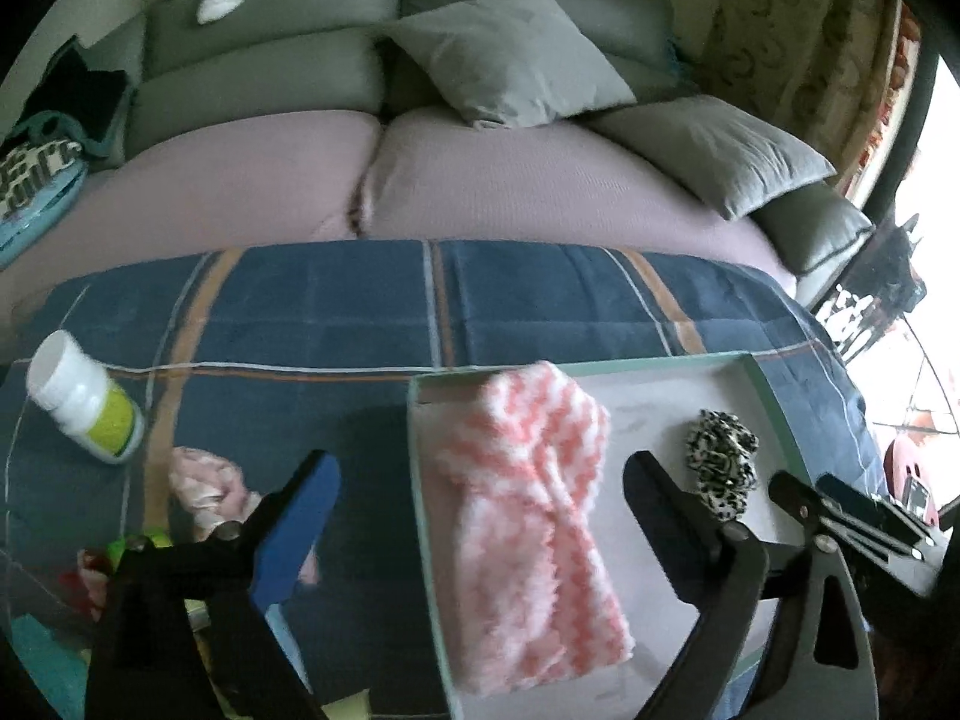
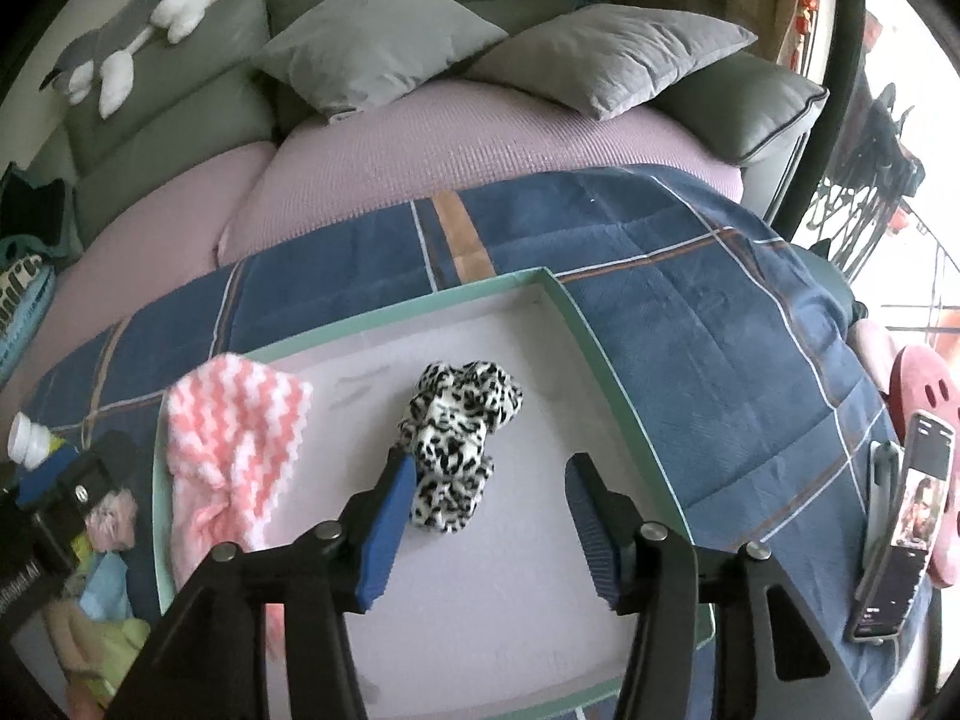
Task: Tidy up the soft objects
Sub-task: 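Release the towel into the tray with the left tool while the right tool drops the scrunchie, then move both tools back to the pile of items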
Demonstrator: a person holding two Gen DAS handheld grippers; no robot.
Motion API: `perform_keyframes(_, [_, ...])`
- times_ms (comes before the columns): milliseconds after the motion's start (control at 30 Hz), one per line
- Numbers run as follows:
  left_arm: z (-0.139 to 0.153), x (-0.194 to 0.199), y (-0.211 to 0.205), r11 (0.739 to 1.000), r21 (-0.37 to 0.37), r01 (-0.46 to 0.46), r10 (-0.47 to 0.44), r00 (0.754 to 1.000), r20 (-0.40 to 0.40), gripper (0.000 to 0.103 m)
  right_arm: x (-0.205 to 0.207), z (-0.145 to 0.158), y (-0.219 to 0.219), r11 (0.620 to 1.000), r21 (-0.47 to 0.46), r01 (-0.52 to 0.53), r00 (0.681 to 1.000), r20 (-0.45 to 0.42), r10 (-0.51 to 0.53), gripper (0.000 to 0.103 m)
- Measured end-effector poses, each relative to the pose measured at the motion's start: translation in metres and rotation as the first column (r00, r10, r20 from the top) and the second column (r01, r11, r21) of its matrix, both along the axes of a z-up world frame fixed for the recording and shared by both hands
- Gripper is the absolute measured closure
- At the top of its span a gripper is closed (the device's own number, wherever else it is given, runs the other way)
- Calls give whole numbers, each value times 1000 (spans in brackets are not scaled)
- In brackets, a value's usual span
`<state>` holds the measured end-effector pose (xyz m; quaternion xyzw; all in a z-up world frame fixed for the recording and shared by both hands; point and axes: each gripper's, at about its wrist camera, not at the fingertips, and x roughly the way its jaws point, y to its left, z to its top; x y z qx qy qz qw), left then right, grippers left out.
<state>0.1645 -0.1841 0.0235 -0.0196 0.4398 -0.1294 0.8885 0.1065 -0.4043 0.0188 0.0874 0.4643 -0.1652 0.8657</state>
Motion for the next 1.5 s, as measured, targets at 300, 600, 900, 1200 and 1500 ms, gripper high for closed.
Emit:
perform_keyframes(300, [14,-14,56,992,-27,-120,121,992,31,2,-4,3,30,998,-15,-56,998,-6,56,39])
perform_keyframes(600, [20,-26,139,948,-39,-317,318,947,44,2,4,2,61,991,0,-131,991,-13,131,34])
perform_keyframes(900, [23,-46,208,867,-14,-498,498,864,75,1,8,-1,98,974,32,-223,975,-8,223,28])
perform_keyframes(1200, [23,-59,241,833,-74,-549,553,831,57,0,10,-1,131,949,54,-311,950,1,311,26])
perform_keyframes(1500, [12,-55,249,839,-65,-541,540,841,-32,0,12,-3,167,898,152,-414,910,40,413,25])
